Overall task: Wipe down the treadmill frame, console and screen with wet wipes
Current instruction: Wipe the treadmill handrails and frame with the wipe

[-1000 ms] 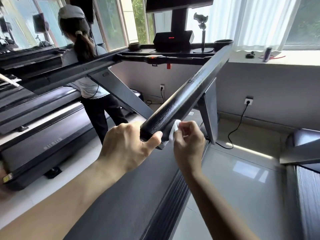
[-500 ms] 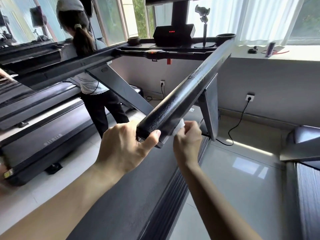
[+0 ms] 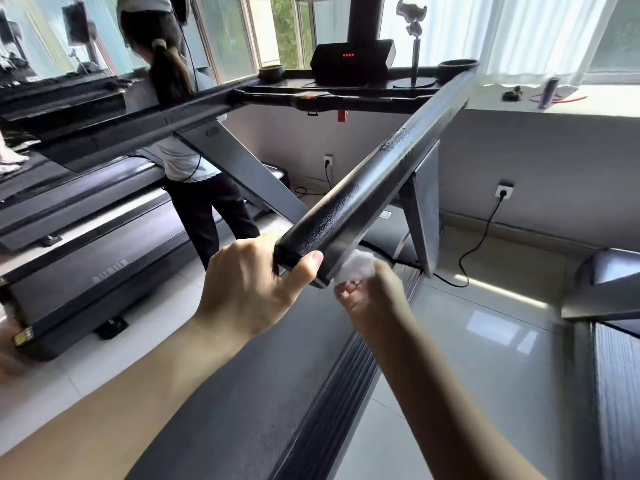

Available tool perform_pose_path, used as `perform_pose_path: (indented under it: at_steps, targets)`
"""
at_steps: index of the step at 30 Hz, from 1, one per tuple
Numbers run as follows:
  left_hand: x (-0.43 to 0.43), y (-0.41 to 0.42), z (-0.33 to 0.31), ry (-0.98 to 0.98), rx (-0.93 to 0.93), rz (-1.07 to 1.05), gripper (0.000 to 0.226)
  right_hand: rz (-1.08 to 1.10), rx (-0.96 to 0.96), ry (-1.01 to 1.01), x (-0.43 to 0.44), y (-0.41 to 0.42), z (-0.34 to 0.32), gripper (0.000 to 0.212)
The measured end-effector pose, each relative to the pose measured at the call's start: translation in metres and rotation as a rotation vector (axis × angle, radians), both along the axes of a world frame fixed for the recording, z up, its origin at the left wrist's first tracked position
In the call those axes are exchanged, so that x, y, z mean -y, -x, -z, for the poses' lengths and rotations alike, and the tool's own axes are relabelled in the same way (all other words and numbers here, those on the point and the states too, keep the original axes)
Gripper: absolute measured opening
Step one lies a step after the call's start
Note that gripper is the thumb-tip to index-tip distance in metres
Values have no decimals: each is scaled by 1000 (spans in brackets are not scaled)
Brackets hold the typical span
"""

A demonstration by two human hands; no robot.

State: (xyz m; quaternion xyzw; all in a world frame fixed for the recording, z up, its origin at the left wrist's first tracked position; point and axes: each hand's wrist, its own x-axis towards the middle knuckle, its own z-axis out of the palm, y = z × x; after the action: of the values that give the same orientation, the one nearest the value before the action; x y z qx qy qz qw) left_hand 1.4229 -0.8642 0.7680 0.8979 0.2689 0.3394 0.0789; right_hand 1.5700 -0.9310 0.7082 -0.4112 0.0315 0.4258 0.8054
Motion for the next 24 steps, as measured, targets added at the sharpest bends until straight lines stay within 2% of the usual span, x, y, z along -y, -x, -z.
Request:
perform_pose_path:
  at_steps: [3,6,10,13,16,21,24]
  targets:
    - [-1,0,1,-7,1,-6,56,-100,72,-31,12,21,11,27]
    - [0,1,1,-5,-3,-13,56,10,154,-76,10,19,13,21]
    - [1,1,0,11,1,-14,55,216,37,-149,3,10,14,17]
    - [0,1,0,8,-4,-27,59,212,181,-82,10,25,14,7]
    - [-2,1,0,11,-16,-35,62,217,342,-122,16,28,4,8]
    - [-2,1,-1,26,-16,-16,59,365,406,-67,-5,-22,-10,5]
    - [-2,1,-2,32,-21,-13,58,340,490,-41,1,-7,-1,6]
